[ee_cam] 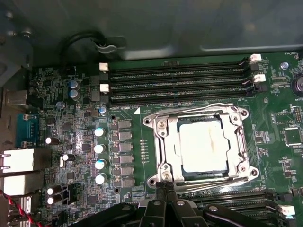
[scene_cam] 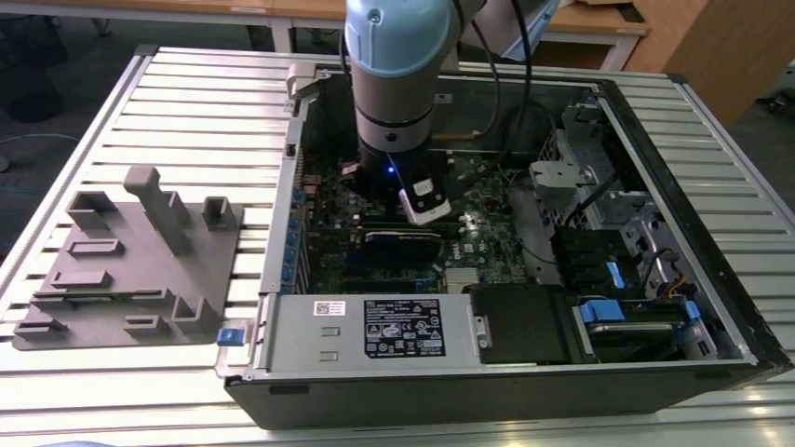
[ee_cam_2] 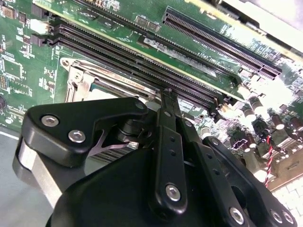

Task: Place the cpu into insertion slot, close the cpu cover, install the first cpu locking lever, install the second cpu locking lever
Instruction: 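Install the second cpu locking lever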

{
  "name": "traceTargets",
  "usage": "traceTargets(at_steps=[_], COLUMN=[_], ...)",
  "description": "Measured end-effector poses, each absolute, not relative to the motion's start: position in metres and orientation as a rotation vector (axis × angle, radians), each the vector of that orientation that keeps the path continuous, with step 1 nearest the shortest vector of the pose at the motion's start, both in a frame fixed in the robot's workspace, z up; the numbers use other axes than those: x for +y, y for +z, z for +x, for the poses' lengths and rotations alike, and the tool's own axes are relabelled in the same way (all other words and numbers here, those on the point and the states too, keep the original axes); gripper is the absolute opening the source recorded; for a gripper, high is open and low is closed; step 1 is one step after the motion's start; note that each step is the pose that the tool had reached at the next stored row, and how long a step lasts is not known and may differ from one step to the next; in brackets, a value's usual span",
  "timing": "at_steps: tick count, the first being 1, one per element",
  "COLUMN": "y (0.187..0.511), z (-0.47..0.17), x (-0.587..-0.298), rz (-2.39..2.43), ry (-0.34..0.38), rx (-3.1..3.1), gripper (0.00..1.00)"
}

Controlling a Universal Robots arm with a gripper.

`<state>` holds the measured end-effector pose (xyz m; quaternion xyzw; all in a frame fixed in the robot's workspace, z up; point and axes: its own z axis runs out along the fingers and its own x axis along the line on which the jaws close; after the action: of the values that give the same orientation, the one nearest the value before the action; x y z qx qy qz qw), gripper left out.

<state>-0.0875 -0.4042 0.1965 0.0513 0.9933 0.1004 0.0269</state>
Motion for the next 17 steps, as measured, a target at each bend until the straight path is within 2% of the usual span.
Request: traceTargets(at_steps=[6,17], y=[0.1941,0.1923], z=[-0.0901,-0.0948], x=[-0.4044,-0.4046], rz=[0.159,0.159], ry=[0.34,0.343], rx=[3.065,3.065], gripper=[0.11,0.11])
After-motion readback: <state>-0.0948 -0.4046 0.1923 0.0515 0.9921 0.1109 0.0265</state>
